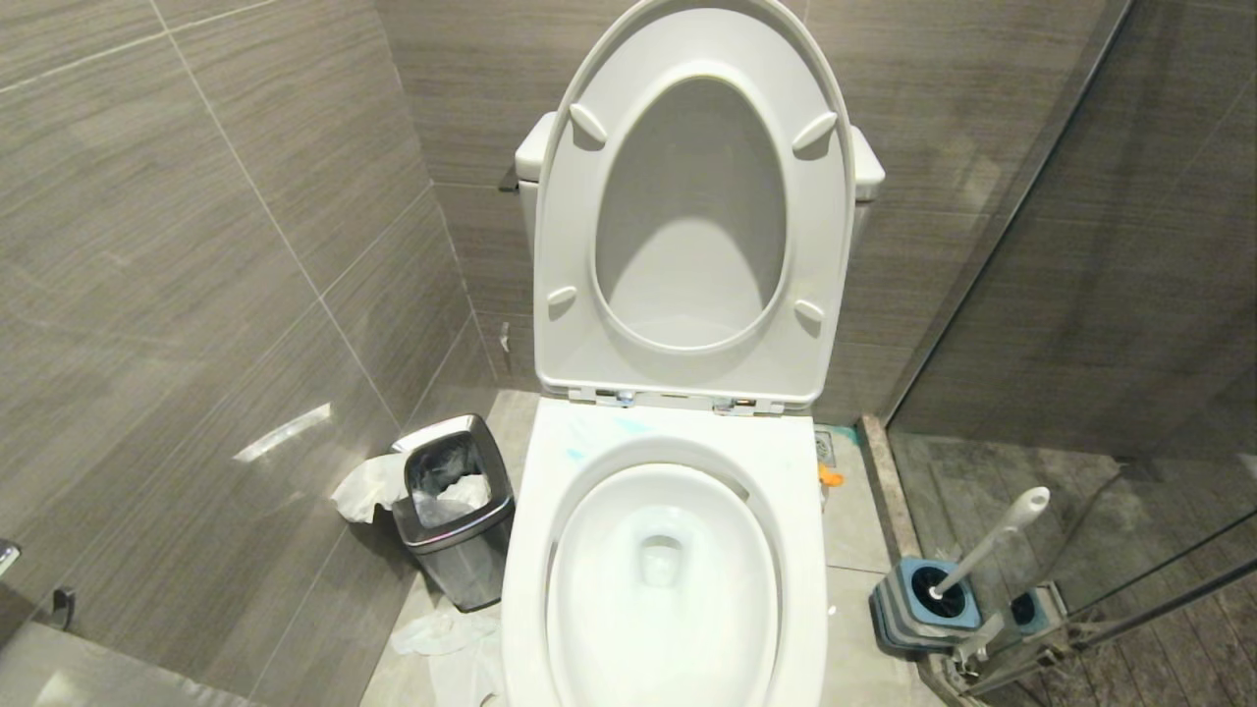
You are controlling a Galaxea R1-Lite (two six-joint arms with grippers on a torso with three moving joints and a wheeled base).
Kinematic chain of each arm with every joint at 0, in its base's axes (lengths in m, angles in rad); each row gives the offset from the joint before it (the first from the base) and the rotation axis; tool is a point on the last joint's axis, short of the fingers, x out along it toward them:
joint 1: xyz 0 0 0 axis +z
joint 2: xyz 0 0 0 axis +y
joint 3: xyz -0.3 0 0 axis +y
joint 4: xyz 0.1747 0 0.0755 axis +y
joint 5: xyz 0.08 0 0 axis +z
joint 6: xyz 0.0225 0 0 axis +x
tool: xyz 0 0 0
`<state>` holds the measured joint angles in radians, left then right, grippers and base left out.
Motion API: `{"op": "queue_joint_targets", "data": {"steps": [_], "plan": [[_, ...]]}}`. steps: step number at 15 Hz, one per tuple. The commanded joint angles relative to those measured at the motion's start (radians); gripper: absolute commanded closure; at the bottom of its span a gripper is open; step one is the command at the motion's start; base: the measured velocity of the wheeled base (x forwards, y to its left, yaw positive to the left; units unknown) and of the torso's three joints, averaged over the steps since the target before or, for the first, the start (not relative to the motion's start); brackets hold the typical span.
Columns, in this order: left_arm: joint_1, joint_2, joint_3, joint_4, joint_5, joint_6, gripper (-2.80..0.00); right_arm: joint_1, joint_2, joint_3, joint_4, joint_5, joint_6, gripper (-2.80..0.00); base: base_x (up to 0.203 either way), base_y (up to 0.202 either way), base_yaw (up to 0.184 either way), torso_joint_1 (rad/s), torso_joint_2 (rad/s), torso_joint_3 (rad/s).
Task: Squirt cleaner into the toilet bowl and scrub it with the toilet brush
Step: Pour in the cleaning agent
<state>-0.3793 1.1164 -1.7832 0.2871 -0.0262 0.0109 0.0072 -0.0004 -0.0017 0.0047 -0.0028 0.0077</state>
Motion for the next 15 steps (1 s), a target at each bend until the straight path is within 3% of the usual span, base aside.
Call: {"op": "queue_joint_targets", "data": {"steps": [1,5,10,13,15], "plan": [[0.115,-0.171,0.063,0.024,-0.063,0.003,0.00,0.000,0.000,0.000,0.000,0.000,0.000,0.00,0.000,0.000,0.000,0.000,0.00,0.000],[0.250,-0.480,0.343,0.102,-0.171,0.016,0.00,0.000,0.000,0.000,0.000,0.000,0.000,0.00,0.000,0.000,0.000,0.000,0.00,0.000],[0.441,-0.745,0.641,0.127,-0.234,0.025,0.00,0.000,0.000,0.000,0.000,0.000,0.000,0.00,0.000,0.000,0.000,0.000,0.00,0.000],[0.456,-0.834,0.771,0.118,-0.261,0.052,0.00,0.000,0.000,0.000,0.000,0.000,0.000,0.00,0.000,0.000,0.000,0.000,0.00,0.000],[0.405,-0.868,0.812,0.120,-0.239,0.080,0.00,0.000,0.000,0.000,0.000,0.000,0.000,0.00,0.000,0.000,0.000,0.000,0.00,0.000]]}}
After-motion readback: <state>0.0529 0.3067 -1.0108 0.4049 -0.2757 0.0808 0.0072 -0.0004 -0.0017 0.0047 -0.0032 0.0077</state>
